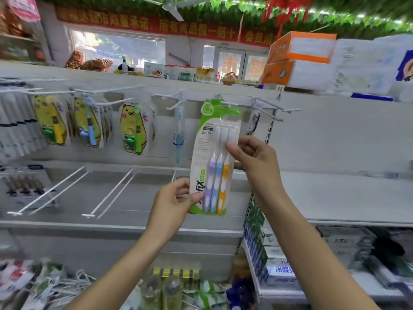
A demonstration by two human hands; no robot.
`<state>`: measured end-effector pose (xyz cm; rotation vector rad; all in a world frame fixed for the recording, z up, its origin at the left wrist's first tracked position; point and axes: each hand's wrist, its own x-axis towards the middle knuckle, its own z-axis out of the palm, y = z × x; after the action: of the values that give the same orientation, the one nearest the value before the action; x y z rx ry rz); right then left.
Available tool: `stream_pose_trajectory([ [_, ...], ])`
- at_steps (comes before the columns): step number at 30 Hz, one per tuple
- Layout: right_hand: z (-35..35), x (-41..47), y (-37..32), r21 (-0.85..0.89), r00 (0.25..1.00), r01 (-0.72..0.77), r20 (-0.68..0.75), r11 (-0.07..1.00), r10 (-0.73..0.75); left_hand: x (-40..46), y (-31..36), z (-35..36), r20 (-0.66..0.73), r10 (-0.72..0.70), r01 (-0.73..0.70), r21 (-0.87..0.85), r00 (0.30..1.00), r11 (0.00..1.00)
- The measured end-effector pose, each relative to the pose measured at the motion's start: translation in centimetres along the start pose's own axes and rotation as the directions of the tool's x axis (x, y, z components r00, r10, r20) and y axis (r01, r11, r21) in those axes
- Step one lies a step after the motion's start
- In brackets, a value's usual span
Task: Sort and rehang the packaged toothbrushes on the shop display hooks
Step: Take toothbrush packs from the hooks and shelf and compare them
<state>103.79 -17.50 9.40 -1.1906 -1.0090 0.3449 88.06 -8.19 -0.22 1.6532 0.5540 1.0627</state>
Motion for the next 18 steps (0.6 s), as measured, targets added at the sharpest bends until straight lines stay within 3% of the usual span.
stream_pose_trajectory([
  [18, 2.1, 11.9, 7.0, -0.069, 0.992, -0.055, -0.114, 0.996, 0.047, 15.6, -6.2, 1.0, 0.118, -0.091, 0.076, 0.124, 0.989, 0.989],
])
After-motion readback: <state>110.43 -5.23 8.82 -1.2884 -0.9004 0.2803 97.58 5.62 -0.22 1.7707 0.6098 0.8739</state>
